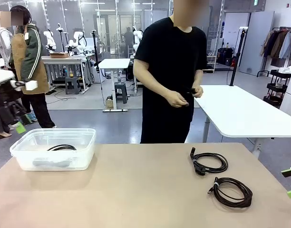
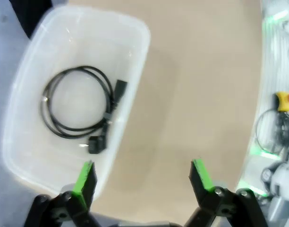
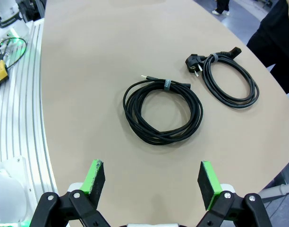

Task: Organize and store the cables.
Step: Place the Power Cable into the Organizing box.

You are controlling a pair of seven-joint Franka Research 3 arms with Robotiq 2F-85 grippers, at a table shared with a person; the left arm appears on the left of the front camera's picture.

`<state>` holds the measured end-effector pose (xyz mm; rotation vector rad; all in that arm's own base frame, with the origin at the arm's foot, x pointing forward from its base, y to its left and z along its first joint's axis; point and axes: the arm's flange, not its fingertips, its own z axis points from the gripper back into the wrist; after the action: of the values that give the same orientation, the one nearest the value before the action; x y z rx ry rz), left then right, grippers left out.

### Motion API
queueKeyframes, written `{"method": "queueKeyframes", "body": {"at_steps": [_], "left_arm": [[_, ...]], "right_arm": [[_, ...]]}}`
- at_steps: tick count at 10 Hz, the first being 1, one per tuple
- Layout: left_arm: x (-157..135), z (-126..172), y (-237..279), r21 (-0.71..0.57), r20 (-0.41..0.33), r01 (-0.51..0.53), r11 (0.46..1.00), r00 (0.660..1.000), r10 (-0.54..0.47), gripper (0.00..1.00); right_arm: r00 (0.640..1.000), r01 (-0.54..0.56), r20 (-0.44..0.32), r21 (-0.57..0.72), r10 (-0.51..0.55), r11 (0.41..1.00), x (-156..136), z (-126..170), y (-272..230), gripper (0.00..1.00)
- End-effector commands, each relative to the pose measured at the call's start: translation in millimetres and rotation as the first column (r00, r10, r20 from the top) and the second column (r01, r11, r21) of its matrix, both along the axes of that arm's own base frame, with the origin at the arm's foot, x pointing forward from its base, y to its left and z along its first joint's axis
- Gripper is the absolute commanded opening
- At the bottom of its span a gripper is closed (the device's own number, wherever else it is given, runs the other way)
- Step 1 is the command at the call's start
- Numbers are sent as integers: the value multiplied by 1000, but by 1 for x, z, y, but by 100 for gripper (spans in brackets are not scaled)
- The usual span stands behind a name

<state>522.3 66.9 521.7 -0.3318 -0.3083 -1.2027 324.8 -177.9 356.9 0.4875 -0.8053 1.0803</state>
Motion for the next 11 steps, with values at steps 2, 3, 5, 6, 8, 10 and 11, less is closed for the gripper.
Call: {"method": "queueKeyframes", "body": {"at_steps": [2,3,5,6,8,10,11], "left_arm": [[-83,-36,16,-122,123,-72,990,989,87,100],[-96,-49,22,-180,156,-72,981,983,100,100],[-120,-79,44,-310,220,-11,951,972,83,100],[-129,-94,52,-307,246,-11,952,965,90,100],[-134,-120,67,-370,293,91,925,956,23,100],[-131,-136,72,-407,301,140,903,954,-12,100],[-130,-136,68,-411,322,192,891,945,-55,100]], "right_arm": [[1000,16,-11,15,-16,1000,1,4,1,100],[1000,16,-11,15,-16,1000,1,4,1,100],[1000,16,-11,15,-16,1000,1,4,1,100],[1000,16,-11,15,-16,1000,1,4,1,100],[1000,16,-11,15,-16,1000,1,4,1,100],[1000,16,-11,15,-16,1000,1,4,1,100],[1000,16,-11,15,-16,1000,1,4,1,100]]}}
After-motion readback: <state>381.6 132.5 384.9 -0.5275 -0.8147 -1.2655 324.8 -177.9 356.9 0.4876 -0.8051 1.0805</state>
